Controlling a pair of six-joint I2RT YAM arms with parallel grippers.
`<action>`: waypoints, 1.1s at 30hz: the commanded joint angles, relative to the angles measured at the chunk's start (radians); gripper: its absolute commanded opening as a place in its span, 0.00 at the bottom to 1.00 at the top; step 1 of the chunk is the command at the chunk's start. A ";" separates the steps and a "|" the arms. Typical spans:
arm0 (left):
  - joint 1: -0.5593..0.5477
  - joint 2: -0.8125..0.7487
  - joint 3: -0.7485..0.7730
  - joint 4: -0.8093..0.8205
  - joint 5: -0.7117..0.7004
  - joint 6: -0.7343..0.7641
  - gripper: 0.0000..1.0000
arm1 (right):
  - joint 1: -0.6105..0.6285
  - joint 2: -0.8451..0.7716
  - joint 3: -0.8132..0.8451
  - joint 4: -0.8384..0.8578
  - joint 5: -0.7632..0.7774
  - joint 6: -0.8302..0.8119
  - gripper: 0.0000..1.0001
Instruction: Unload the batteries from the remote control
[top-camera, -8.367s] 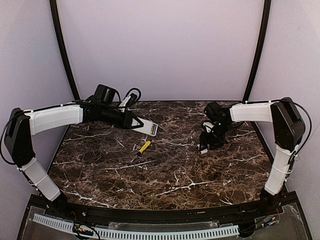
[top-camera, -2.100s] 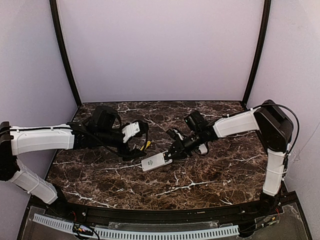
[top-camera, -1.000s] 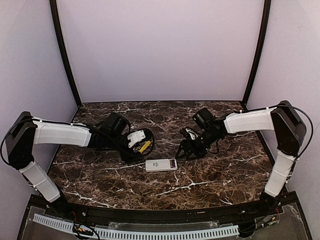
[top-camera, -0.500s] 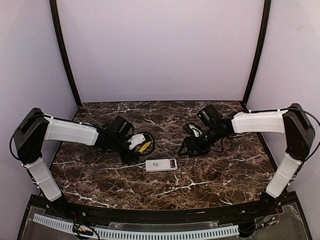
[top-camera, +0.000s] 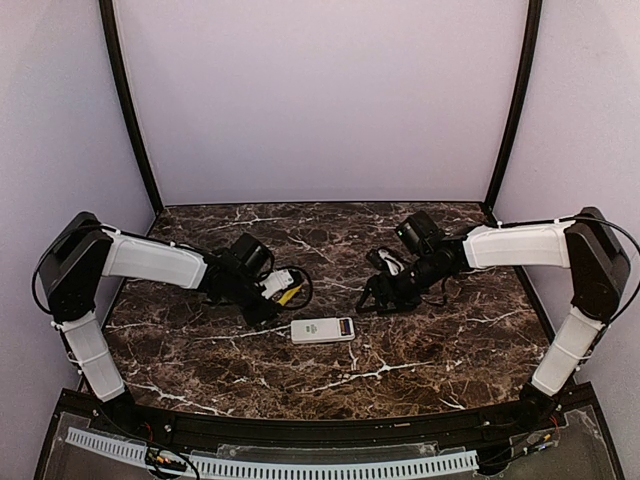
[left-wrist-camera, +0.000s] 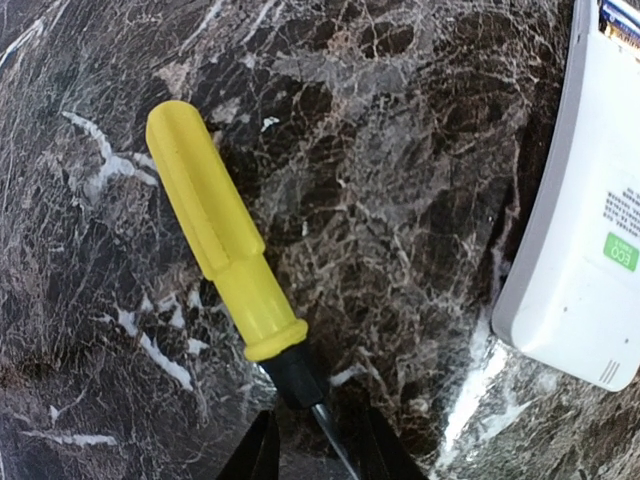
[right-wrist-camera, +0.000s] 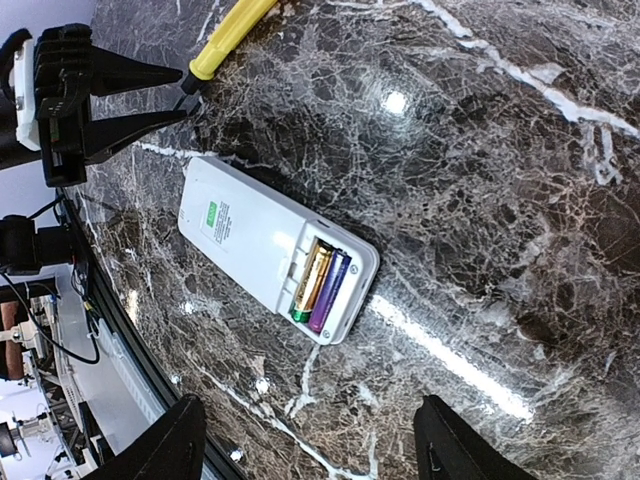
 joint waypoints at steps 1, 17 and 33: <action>0.003 0.009 0.022 -0.043 -0.008 -0.012 0.28 | -0.005 -0.029 -0.014 0.016 0.010 -0.001 0.70; 0.002 0.013 0.050 -0.067 -0.007 -0.010 0.00 | -0.005 -0.037 -0.004 0.015 0.022 -0.006 0.70; 0.002 -0.157 0.050 -0.059 0.357 0.009 0.00 | -0.005 -0.229 -0.027 0.178 -0.053 -0.241 0.72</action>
